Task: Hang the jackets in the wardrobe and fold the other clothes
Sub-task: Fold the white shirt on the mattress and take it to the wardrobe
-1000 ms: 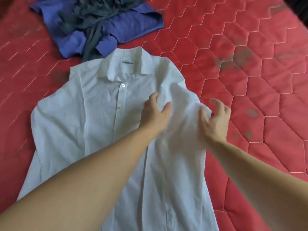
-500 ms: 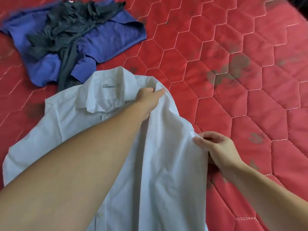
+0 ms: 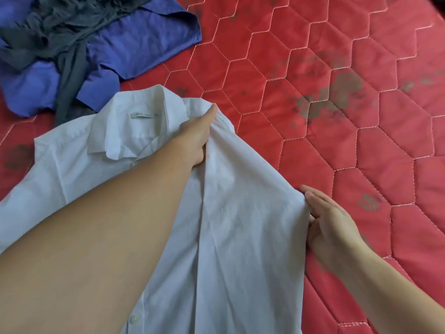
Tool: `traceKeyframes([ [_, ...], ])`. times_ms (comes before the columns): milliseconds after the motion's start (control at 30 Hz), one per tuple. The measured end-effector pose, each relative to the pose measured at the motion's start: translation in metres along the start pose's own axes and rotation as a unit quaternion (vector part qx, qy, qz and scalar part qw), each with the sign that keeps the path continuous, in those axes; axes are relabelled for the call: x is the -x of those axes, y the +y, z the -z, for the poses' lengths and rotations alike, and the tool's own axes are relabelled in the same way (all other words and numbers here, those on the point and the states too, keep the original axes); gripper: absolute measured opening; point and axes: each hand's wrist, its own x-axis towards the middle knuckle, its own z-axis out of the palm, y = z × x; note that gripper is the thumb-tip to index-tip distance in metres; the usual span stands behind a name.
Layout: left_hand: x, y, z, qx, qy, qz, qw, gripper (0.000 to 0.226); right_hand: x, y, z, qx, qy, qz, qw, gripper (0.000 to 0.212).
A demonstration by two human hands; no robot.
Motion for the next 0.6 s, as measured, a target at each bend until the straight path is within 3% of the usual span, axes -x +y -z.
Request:
traceKeyframes([
  [67, 0.0, -0.001, 0.002, -0.014, -0.024, -0.011, 1.0, 0.082, -0.004, -0.001, 0.002, 0.101, 0.09, 0.09, 0.987, 0.016],
  [133, 0.002, -0.002, 0.004, 0.0, -0.063, -0.022, 0.998, 0.068, 0.0, -0.004, -0.004, 0.28, 0.177, 0.288, 0.898, 0.011],
  [167, 0.001, -0.002, 0.005, 0.013, -0.078, -0.03, 0.996, 0.058, 0.006, -0.002, -0.013, 0.336, 0.163, 0.399, 0.838, 0.014],
  [233, -0.002, -0.004, 0.007, 0.025, -0.082, -0.037, 0.996, 0.051, 0.014, 0.011, -0.04, 0.432, 0.033, 0.528, 0.731, 0.033],
  [300, -0.001, -0.006, 0.006, 0.034, -0.087, -0.046, 0.995, 0.045, 0.008, 0.035, -0.062, 0.559, -0.092, 0.555, 0.609, 0.049],
  [333, -0.001, -0.006, 0.006, 0.043, -0.091, -0.052, 0.994, 0.041, 0.0, 0.044, -0.068, 0.612, -0.117, 0.548, 0.558, 0.054],
  [367, 0.001, -0.006, 0.005, 0.054, -0.1, -0.057, 0.992, 0.039, -0.01, 0.046, -0.068, 0.649, -0.118, 0.529, 0.533, 0.058],
  [500, 0.006, -0.004, 0.007, 0.075, -0.141, -0.052, 0.986, 0.038, -0.037, 0.031, -0.053, 0.696, -0.031, 0.466, 0.545, 0.065],
  [600, 0.009, -0.003, 0.008, 0.088, -0.135, -0.049, 0.986, 0.038, -0.032, 0.03, -0.066, 0.706, -0.026, 0.449, 0.547, 0.069],
])
